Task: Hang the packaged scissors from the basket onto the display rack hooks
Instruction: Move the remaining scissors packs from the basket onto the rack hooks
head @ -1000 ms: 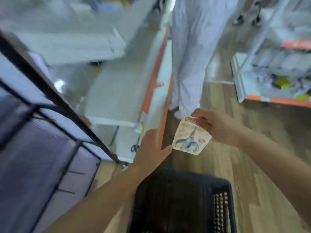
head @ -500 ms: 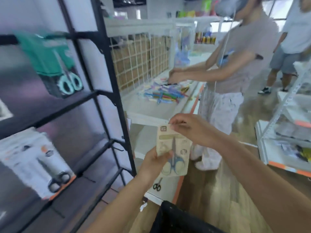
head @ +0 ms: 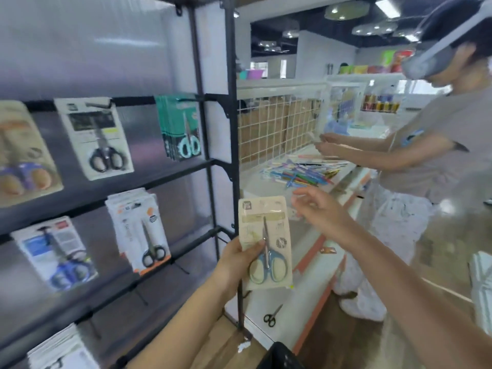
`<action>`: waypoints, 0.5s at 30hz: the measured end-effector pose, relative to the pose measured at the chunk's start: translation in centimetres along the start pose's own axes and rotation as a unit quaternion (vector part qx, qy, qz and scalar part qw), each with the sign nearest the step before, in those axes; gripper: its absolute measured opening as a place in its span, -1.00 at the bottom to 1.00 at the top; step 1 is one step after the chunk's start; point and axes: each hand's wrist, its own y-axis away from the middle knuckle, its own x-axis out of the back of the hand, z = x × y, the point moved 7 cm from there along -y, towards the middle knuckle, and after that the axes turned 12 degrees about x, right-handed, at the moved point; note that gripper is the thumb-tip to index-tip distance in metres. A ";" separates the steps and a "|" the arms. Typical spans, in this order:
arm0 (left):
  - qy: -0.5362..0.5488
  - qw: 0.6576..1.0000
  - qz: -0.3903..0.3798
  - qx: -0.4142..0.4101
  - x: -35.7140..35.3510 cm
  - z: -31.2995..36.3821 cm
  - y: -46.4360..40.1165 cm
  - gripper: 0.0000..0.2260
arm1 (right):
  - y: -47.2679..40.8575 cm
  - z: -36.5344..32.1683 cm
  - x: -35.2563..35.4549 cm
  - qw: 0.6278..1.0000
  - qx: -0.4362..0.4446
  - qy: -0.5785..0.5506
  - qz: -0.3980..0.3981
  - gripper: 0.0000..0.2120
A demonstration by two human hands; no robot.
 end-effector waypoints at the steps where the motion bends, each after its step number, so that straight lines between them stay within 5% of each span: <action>1: -0.003 1.000 0.012 -0.002 0.6 -0.1 0.6 -0.82 | -0.1 -0.3 -1.4 1.000 0.007 -0.007 -0.013 -0.78; 4: 0.001 0.998 0.064 0.001 3.0 -0.7 3.0 -0.89 | -0.1 -1.7 -5.7 0.997 0.035 -0.034 -0.055 -0.95; 15: 0.053 0.971 0.235 -0.008 18.2 -2.7 12.0 -0.91 | 0.2 -11.5 -21.2 0.960 0.125 -0.105 -0.227 -0.90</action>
